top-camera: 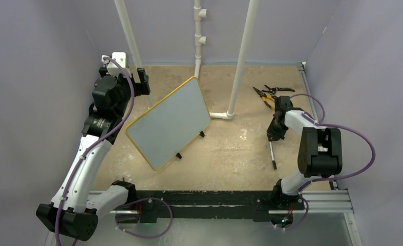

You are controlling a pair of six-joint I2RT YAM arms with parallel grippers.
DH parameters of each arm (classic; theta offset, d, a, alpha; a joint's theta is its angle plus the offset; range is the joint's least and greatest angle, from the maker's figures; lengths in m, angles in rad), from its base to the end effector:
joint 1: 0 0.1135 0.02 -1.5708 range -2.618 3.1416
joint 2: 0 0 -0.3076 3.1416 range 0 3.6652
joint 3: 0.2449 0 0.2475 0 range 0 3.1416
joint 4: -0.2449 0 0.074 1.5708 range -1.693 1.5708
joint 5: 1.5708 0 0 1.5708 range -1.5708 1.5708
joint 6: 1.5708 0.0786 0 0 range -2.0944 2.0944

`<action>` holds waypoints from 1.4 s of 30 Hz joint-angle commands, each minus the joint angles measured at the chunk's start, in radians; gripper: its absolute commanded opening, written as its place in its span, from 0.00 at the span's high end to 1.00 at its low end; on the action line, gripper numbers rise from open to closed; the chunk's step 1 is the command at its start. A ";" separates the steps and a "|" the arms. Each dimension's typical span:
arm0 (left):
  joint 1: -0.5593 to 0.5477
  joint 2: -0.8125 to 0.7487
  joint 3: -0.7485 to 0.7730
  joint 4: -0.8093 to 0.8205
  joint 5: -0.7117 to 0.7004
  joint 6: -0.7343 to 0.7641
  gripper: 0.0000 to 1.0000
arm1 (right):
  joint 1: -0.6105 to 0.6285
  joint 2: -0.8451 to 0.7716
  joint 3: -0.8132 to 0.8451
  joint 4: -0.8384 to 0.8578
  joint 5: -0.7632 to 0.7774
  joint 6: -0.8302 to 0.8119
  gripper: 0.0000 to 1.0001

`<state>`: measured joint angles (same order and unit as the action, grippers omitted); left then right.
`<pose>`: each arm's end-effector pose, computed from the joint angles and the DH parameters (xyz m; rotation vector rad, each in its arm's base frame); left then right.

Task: Write a sentence on the whiteboard
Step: Pick up the whiteboard marker at the center of the board.

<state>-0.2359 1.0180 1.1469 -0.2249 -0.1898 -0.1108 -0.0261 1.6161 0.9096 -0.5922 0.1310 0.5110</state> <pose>0.2362 -0.0415 0.4512 -0.0395 1.6656 -0.1044 0.2960 -0.0180 0.1642 0.7796 2.7364 -0.0877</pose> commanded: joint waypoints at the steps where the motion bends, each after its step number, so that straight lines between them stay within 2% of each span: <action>1: 0.004 -0.016 -0.005 0.047 0.012 0.005 0.11 | 0.018 0.061 -0.081 -0.095 -0.049 -0.005 0.90; 4: 0.004 -0.013 -0.004 0.050 0.018 0.003 0.11 | 0.018 0.040 -0.086 -0.068 -0.071 0.002 0.94; 10: 0.004 -0.007 -0.007 0.053 0.024 -0.001 0.11 | 0.018 0.011 -0.033 -0.018 -0.095 0.026 0.95; 15: 0.004 -0.010 -0.010 0.057 0.035 -0.007 0.11 | -0.009 -0.031 0.021 -0.098 -0.098 0.101 0.82; 16: 0.003 -0.011 -0.010 0.058 0.034 -0.007 0.10 | -0.014 -0.044 0.025 -0.113 -0.090 0.124 0.75; 18: -0.002 -0.012 -0.010 0.058 0.031 -0.006 0.10 | -0.023 -0.090 0.029 -0.149 -0.035 0.174 0.48; 19: -0.006 -0.013 -0.010 0.057 0.030 -0.005 0.10 | -0.034 -0.104 0.032 -0.172 0.000 0.199 0.37; 20: -0.014 -0.013 -0.009 0.056 0.028 -0.005 0.10 | -0.052 -0.116 0.036 -0.197 0.026 0.229 0.31; 21: -0.019 -0.015 -0.010 0.055 0.026 -0.005 0.10 | -0.067 -0.133 0.038 -0.213 0.037 0.251 0.29; 28: -0.070 -0.034 -0.014 0.051 -0.006 0.013 0.10 | -0.092 -0.214 0.063 -0.206 0.094 0.340 0.24; 36: -0.104 -0.050 -0.016 0.054 -0.007 0.013 0.10 | -0.109 -0.231 -0.071 -0.178 0.115 0.402 0.24; 42: -0.117 -0.056 -0.021 0.057 -0.007 0.013 0.10 | -0.145 -0.210 -0.079 -0.142 0.131 0.401 0.24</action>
<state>-0.3443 0.9813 1.1309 -0.2157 -0.1905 -0.1104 -0.1516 1.4017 0.8165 -0.7696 0.2180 0.8833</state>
